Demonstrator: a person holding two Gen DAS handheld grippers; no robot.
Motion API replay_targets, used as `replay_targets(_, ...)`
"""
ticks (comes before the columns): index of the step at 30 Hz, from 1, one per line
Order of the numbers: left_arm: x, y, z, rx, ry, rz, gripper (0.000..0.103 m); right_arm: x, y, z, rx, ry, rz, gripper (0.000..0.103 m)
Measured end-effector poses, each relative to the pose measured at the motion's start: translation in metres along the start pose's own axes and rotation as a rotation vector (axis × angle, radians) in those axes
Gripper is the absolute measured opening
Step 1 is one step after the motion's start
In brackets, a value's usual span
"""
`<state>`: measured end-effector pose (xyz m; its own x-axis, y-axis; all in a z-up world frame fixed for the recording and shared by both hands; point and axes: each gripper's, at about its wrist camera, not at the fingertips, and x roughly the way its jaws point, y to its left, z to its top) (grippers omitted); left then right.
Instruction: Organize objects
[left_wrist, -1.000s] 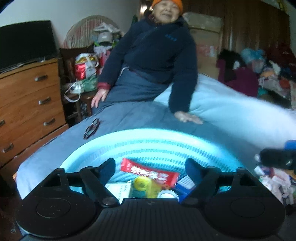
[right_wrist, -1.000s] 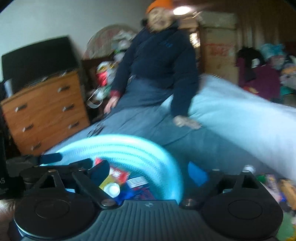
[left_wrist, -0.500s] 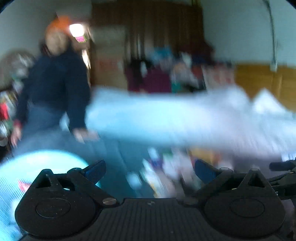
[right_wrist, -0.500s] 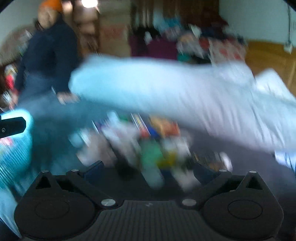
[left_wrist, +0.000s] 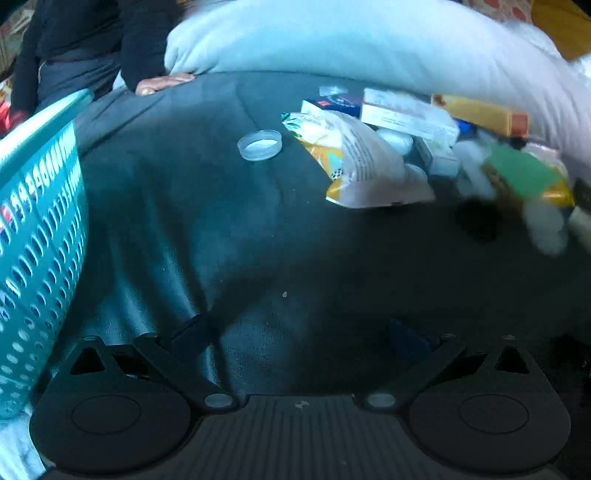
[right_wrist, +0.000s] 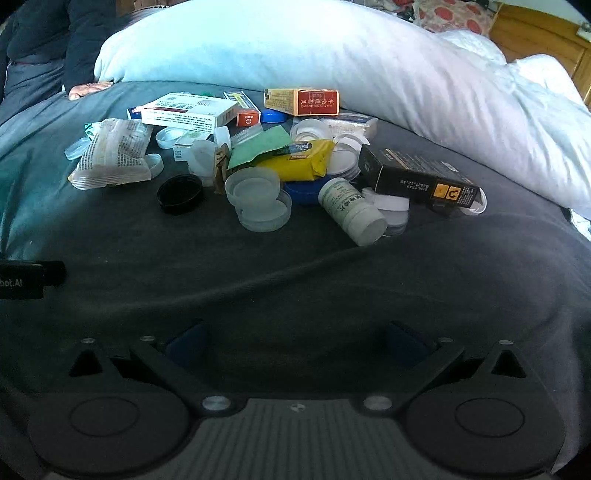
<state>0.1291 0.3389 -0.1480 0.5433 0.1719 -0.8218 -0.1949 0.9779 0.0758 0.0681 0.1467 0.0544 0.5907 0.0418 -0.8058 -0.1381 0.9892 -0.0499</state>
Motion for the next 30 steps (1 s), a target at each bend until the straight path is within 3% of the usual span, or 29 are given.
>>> replay_targets(5, -0.0017, 0.0004, -0.0019, -0.017, -0.014, 0.001, 0.103, -0.0015, -0.0032, 0.0016, 0.136, 0.053, -0.005, 0.103)
replay_targets(10, -0.0003, 0.0023, 0.0001, -0.036, -0.017, -0.006, 0.103, 0.0012, -0.005, 0.0006, 0.168, 0.064, 0.006, 0.103)
replay_targets(30, -0.0001, 0.0009, 0.0, -0.054, -0.026, 0.0, 0.103, 0.0019, -0.0045, -0.0004, 0.145, 0.047, 0.013, 0.103)
